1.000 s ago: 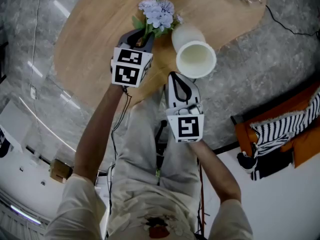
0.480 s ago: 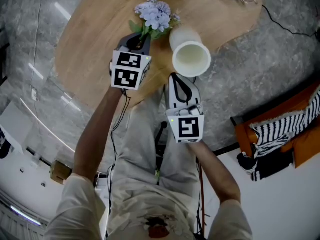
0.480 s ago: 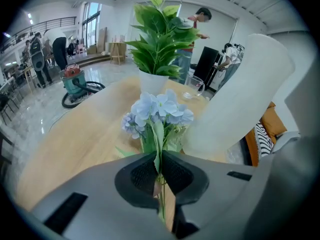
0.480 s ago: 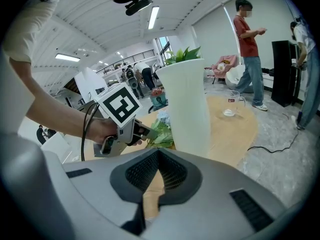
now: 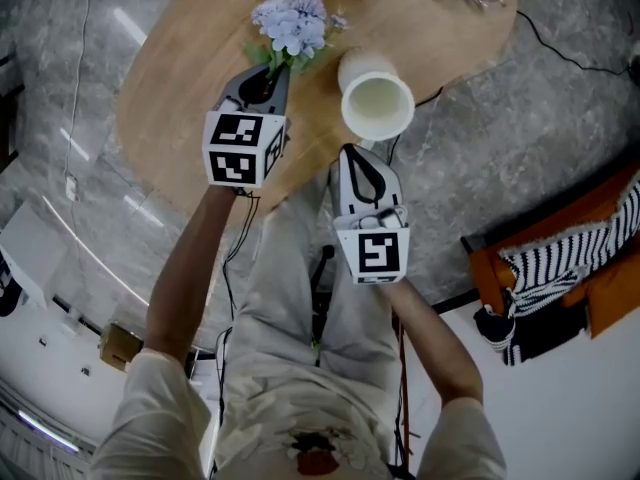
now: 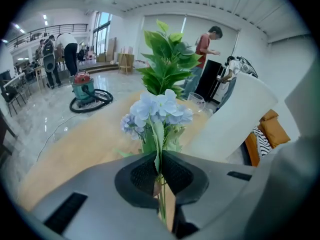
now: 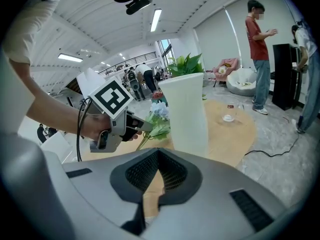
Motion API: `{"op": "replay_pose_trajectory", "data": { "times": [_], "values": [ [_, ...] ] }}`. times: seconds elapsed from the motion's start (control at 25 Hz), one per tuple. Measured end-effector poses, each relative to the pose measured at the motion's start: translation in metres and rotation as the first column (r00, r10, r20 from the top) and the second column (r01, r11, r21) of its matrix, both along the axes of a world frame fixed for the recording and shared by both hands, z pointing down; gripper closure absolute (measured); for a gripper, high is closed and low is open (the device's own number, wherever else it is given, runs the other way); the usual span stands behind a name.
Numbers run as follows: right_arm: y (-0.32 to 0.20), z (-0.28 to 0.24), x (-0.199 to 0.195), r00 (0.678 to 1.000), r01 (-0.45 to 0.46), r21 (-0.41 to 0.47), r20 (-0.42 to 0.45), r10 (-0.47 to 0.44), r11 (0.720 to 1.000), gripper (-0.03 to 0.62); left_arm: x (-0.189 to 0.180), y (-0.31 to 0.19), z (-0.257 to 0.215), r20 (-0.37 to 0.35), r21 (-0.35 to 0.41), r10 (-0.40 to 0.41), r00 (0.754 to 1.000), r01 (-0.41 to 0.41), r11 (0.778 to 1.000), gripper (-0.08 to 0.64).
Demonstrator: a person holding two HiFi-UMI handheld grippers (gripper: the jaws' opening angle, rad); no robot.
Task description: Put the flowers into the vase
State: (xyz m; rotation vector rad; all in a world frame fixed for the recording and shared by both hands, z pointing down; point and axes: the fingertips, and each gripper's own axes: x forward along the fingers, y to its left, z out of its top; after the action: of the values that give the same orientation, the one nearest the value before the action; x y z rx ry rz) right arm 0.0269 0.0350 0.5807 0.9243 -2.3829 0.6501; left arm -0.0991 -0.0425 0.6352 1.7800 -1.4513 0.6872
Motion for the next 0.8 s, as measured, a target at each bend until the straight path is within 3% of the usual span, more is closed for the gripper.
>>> {"op": "replay_pose_trajectory", "data": {
  "times": [0.52, 0.8],
  "values": [
    [0.005, -0.03, 0.017, 0.998, 0.055, 0.055, 0.012, -0.056, 0.997, 0.588, 0.005, 0.012, -0.075, -0.018, 0.203, -0.098, 0.995, 0.1, 0.974, 0.538],
    [-0.01, -0.068, 0.027, 0.997, 0.056, 0.106, 0.041, -0.061, 0.993, 0.588, 0.018, 0.021, -0.113, -0.005, 0.232, -0.113, 0.994, 0.112, 0.966, 0.538]
  ]
}}
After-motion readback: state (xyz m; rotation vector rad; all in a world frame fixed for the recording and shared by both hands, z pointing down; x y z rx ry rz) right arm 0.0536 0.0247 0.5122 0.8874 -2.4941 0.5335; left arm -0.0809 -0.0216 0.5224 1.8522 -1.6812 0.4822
